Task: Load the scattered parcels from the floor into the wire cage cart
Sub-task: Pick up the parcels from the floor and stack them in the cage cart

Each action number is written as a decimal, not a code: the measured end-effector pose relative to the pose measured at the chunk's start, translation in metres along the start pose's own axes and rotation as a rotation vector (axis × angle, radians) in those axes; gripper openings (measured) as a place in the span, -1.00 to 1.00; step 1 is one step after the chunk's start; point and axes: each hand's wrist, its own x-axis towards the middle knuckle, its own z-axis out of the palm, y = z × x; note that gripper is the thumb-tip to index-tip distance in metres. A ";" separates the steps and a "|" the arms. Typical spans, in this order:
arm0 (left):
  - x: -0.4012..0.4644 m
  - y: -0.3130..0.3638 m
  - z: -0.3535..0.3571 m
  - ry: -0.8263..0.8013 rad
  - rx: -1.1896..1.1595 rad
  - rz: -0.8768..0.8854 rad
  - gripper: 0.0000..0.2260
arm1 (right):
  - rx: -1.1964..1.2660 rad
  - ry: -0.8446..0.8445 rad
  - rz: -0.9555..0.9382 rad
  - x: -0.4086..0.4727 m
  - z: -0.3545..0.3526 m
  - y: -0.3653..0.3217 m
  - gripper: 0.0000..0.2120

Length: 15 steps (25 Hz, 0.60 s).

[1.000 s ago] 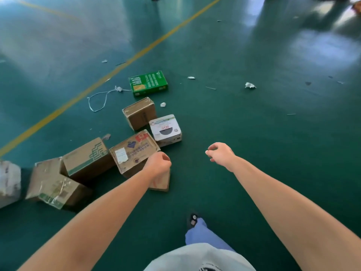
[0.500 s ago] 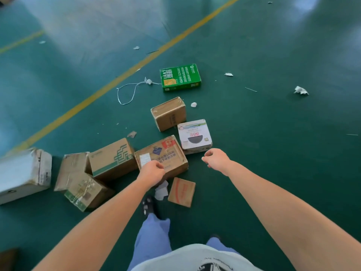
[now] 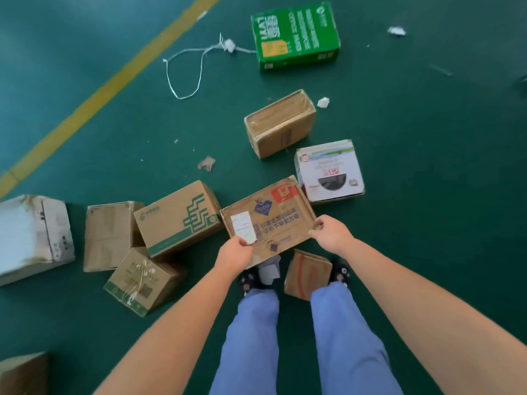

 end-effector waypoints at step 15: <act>0.307 -0.099 0.131 0.054 -0.259 -0.444 0.03 | -0.104 -0.002 0.280 0.329 0.124 0.094 0.03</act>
